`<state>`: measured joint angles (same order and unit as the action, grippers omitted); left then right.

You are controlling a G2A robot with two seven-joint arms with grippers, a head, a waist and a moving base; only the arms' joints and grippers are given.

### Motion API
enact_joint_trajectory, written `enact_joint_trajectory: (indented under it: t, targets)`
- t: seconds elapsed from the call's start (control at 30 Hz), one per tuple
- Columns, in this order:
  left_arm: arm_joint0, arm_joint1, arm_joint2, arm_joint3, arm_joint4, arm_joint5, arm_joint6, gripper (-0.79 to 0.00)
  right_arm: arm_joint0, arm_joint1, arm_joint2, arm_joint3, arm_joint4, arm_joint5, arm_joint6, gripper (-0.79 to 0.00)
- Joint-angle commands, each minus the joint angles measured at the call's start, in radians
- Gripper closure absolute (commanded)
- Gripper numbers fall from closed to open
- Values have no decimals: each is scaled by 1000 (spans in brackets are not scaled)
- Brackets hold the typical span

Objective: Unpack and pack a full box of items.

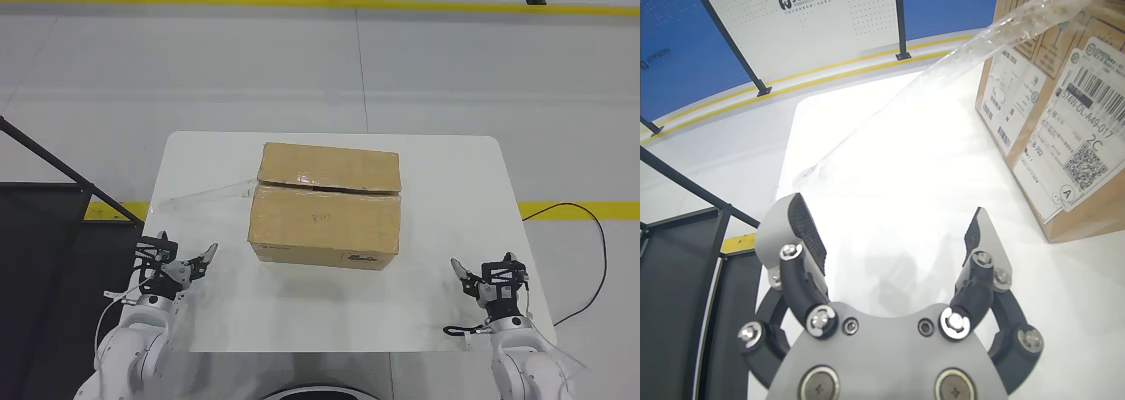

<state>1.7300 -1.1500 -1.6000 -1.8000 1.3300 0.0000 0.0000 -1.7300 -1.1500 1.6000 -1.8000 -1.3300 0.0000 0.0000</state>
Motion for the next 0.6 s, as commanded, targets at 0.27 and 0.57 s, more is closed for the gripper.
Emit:
enact_joint_trajectory:
  t: [0.27,0.57]
  targets:
    - [23,-6,-20,-20,-68,-29,80,-785,30,2,10,-63,27,-99,37,-785]
    - [51,-6,-98,-63,-299,-186,100,-785,65,5,40,-209,217,-259,139,-785]
